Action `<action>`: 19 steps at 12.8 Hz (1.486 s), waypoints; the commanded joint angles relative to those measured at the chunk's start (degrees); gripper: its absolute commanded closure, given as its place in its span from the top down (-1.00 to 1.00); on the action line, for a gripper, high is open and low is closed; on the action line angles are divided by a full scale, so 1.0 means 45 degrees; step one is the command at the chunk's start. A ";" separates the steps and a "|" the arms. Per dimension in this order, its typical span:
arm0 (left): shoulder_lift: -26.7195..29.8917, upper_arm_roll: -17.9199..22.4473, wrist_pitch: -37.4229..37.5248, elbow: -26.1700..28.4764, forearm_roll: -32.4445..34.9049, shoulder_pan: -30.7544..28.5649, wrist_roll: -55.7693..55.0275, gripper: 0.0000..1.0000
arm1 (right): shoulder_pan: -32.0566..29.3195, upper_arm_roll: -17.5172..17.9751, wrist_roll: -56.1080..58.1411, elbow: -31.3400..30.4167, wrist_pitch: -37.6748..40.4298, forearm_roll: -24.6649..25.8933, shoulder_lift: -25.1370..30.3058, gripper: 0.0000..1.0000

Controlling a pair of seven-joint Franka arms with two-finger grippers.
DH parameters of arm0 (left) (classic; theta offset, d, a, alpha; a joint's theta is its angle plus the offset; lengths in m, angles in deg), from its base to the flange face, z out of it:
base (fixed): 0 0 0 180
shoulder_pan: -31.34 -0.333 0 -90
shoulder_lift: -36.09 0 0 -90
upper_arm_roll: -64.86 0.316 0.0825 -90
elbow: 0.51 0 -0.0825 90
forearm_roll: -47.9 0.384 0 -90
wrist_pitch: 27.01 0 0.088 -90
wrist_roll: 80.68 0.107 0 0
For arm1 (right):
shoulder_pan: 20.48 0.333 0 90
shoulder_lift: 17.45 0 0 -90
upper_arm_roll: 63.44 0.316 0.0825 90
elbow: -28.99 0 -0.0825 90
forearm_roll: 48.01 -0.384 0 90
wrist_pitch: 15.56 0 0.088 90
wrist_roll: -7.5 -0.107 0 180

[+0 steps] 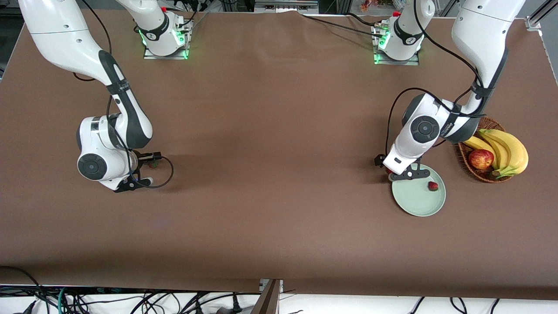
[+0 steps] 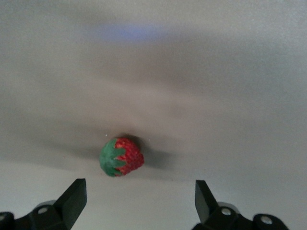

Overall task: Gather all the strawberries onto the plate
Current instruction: 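Grasp the strawberry with the left gripper while the right gripper grasps the last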

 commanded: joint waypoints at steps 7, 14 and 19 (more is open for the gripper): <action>-0.0175 -0.0093 -0.1637 0.0417 0.0172 -0.0283 -0.2691 0.53 | -0.0130 0.0057 0.0148 -0.0431 -0.0931 -0.0560 -0.0022 0.74; -0.0488 -0.0054 -0.2107 0.0438 0.0308 -0.0283 -0.2652 -0.57 | -0.0130 0.0057 0.0148 -0.0392 -0.1205 -0.0580 -0.0197 -0.20; -0.0274 -0.0190 -0.1932 0.0321 0.0308 -0.0225 -0.2730 -0.86 | -0.0111 0.0135 0.0129 -0.0080 -0.1049 -0.0580 -0.0158 -0.61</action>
